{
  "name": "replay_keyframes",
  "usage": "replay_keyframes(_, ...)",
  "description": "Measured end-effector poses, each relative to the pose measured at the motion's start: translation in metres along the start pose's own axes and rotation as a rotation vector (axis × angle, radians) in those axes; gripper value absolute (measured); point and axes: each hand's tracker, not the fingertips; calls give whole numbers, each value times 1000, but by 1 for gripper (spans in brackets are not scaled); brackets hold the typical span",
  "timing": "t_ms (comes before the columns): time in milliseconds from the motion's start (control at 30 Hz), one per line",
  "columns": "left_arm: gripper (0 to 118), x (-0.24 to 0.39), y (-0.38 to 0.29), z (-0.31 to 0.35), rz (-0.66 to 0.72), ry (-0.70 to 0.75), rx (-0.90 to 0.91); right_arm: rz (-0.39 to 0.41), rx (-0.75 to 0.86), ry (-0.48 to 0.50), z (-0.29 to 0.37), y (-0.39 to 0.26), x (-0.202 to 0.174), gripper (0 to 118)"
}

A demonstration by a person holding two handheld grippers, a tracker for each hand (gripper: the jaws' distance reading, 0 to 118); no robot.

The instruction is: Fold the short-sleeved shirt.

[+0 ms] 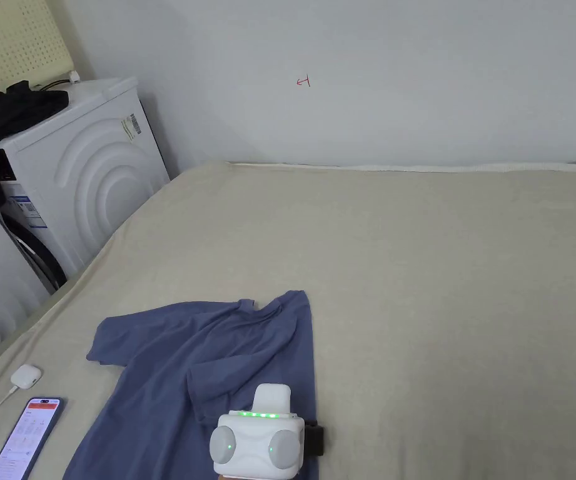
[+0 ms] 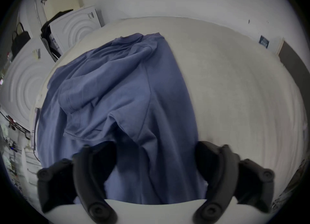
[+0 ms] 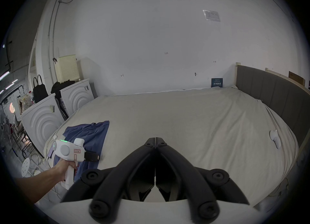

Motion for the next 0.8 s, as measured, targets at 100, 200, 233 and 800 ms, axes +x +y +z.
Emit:
replay_keyframes(100,65,2,-1,10,-51,14,35,-4,-4,-4,0,-2,1,0)
replay_keyframes(200,6,-7,2,18,-14,-22,52,-11,-9,2,0,-2,1,0)
replay_keyframes(233,6,-11,4,18,-10,-34,36,-12,-9,3,2,-1,1,0)
replay_keyframes(800,6,-54,82,209,-77,31,622,-30,61,4,18,18,-11,0)
